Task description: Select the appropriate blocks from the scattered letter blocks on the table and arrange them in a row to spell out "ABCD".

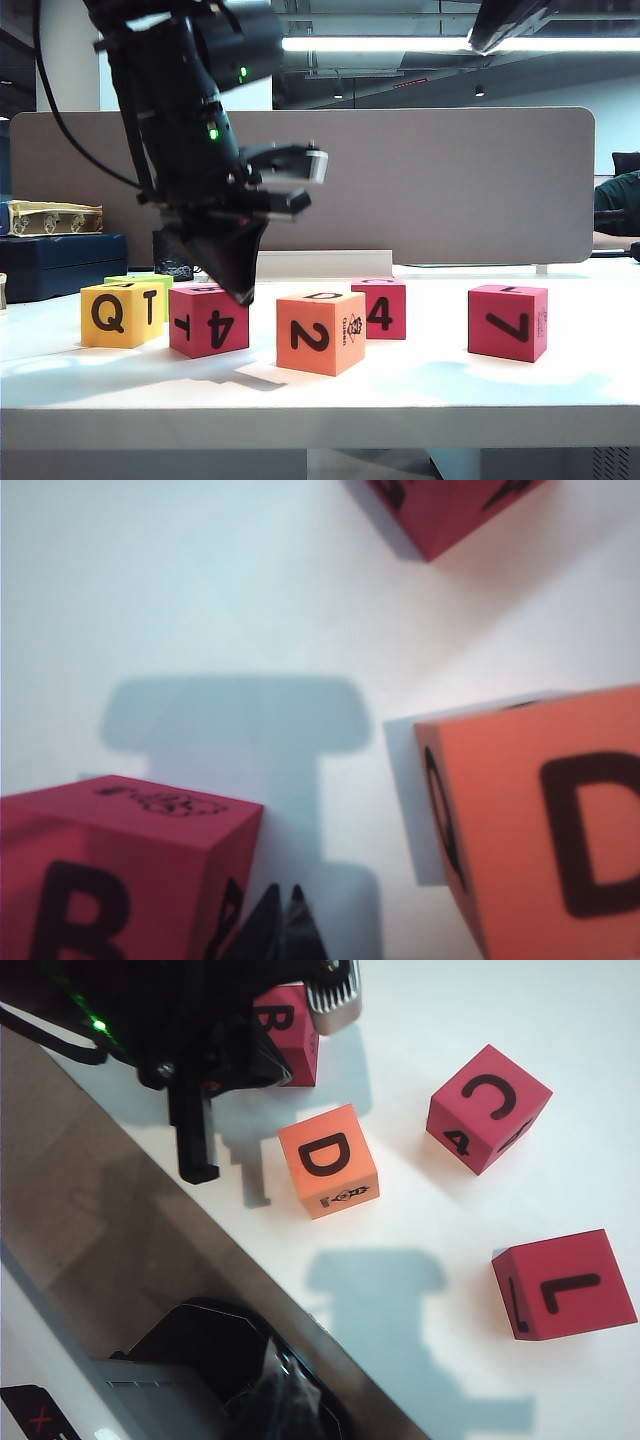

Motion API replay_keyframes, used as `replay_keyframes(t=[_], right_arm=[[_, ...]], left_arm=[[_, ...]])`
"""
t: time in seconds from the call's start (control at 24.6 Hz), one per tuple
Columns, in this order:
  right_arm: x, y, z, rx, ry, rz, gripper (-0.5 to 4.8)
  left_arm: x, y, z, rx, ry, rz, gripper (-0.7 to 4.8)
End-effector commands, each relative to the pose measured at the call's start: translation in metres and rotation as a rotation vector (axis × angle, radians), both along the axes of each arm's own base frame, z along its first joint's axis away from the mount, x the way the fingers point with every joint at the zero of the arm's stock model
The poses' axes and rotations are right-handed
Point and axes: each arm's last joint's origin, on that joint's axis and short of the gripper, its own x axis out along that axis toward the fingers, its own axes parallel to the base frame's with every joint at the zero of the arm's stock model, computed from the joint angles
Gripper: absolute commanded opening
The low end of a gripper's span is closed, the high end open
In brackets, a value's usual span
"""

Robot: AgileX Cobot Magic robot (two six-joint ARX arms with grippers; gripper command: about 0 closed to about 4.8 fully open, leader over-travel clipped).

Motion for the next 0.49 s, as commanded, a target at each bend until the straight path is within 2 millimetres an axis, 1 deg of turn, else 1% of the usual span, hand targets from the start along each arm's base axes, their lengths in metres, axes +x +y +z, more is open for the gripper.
replay_keyframes(t=[0.04, 0.2, 0.49], right_arm=[[0.000, 0.000, 0.003, 0.010, -0.014, 0.000, -0.02], [0.000, 0.000, 0.003, 0.010, -0.014, 0.000, -0.02], [0.000, 0.000, 0.003, 0.010, -0.013, 0.000, -0.02]], left_arm=[[0.002, -0.001, 0.000, -0.013, -0.017, 0.006, -0.06], [0.006, -0.001, 0.002, -0.003, -0.062, 0.031, -0.06], [0.015, 0.003, -0.008, 0.027, -0.069, 0.094, -0.06]])
